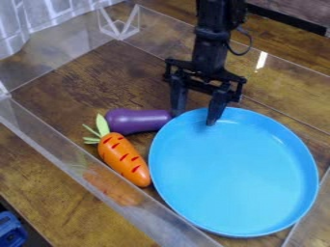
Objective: Move the carrot to the right side
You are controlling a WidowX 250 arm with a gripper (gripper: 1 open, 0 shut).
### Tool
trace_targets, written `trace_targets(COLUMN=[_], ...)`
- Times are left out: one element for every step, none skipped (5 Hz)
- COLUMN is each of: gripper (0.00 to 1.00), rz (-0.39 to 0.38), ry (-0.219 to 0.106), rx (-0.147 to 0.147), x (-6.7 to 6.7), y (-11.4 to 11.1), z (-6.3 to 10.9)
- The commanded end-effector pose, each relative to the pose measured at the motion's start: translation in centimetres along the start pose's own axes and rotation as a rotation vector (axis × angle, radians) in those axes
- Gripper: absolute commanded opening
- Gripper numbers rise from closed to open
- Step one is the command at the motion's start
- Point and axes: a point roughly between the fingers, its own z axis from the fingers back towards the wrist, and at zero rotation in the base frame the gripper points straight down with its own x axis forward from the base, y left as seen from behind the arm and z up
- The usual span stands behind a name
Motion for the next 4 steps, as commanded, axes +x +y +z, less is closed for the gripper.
trace_targets(gripper=[1.0, 1.0, 1.0, 1.0], rz=[0.048, 0.106, 0.19, 0.239], ry=[-0.04, -0.044, -0.069, -0.075], rx=[-0.04, -0.067, -0.111, -0.129], x=[-0.7, -1.6, -3.1, -3.9], y=[0.1, 0.4, 1.1, 1.9], z=[1.2, 1.1, 1.1, 0.6])
